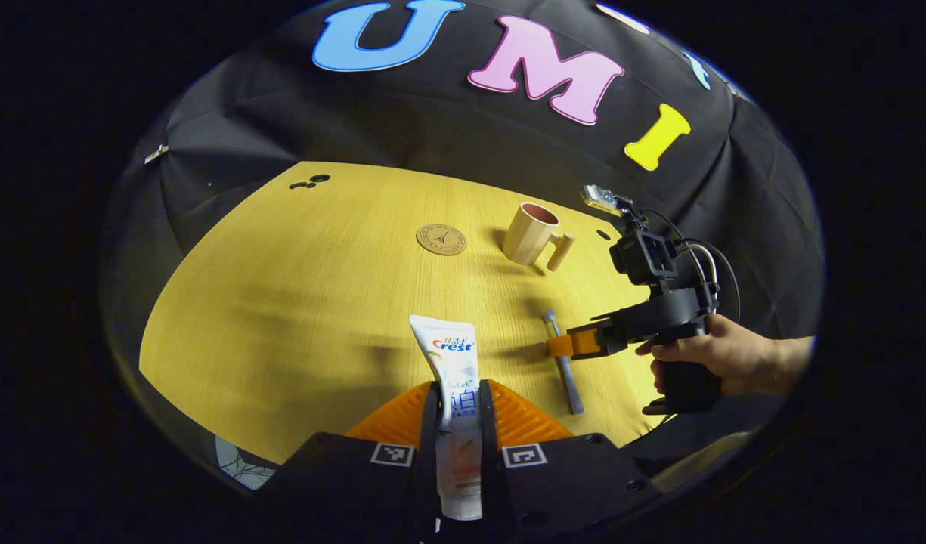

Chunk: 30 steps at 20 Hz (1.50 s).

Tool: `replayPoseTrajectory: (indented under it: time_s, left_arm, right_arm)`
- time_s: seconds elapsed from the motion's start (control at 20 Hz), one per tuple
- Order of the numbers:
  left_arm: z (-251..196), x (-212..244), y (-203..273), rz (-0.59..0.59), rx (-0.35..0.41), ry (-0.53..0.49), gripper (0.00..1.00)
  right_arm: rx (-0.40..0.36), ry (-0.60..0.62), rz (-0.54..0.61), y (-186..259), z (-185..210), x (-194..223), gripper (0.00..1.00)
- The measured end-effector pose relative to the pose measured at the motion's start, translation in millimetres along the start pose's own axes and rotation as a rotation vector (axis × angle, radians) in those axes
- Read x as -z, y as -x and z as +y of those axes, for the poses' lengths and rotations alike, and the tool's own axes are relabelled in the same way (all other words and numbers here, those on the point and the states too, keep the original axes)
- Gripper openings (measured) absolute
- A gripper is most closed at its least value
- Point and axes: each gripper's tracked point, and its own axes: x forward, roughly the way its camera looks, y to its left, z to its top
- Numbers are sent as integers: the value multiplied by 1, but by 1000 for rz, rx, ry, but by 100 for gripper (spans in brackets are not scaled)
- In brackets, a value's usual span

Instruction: Put the toothbrush and toothpaste on the desktop into the cup, then pick up the cup and place it on the coaster on the desktop.

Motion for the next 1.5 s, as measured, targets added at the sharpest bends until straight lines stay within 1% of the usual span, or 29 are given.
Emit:
replayPoseTrajectory:
  time_s: [0.05, 0.1, 0.15, 0.2, 0.25, 0.3, 0.35, 0.4, 0.45, 0.5, 0.55, 0.7, 0.8, 1.0, 1.15, 1.25, 1.4, 1.5]
  left_arm:
    - [1, -1, 0, -4, -2, -4, 28]
    - [2, -4, 0, -10, -5, -9, 33]
    - [3, -5, 0, -13, -6, -12, 33]
    - [2, -6, 1, -19, -6, -13, 28]
    - [1, -8, 0, -24, -4, -12, 28]
    - [-2, -10, 0, -30, 2, -8, 28]
    - [-5, -11, -1, -40, 14, 1, 28]
    - [-9, -15, -1, -56, 29, 17, 28]
    - [-14, -20, -2, -77, 49, 35, 28]
    - [-19, -29, -2, -103, 63, 52, 32]
    - [-24, -38, -3, -134, 74, 60, 28]
    - [-45, -82, -2, -245, 111, 27, 28]
    - [-64, -108, -8, -303, 141, 0, 28]
    - [-106, -161, -27, -396, 215, -2, 28]
    - [-130, -200, -44, -496, 266, 20, 28]
    - [-143, -228, -58, -570, 299, 42, 28]
    - [-160, -266, -91, -664, 321, 14, 28]
    - [-169, -289, -103, -737, 346, 0, 28]
  right_arm:
    - [6, 7, 1, -5, 0, -2, 27]
    - [1, 4, 2, -2, 1, -1, 25]
    - [9, 3, 10, -10, 0, 0, 12]
    - [10, 5, 11, -2, 1, -1, 12]
    - [-3, 6, 17, -2, 3, 0, 12]
    - [-10, -3, 12, -1, 3, 0, 10]
    - [-15, -13, 4, 1, 2, 0, 10]
    - [-19, -25, -8, 0, 0, 0, 7]
    - [-35, -38, -31, 2, 1, -1, 7]
    - [-53, -52, -62, 7, 1, -4, 7]
    - [-82, -61, -111, 14, 1, -9, 8]
    - [-176, -87, -268, 46, 0, -28, 8]
    - [-233, -114, -336, 65, -2, -39, 7]
    - [-325, -163, -432, 92, -8, -60, 7]
    - [-389, -178, -487, 109, -13, -70, 7]
    - [-415, -164, -512, 117, -17, -75, 7]
    - [-433, -151, -523, 126, -26, -74, 7]
    - [-435, -143, -526, 127, -32, -72, 7]
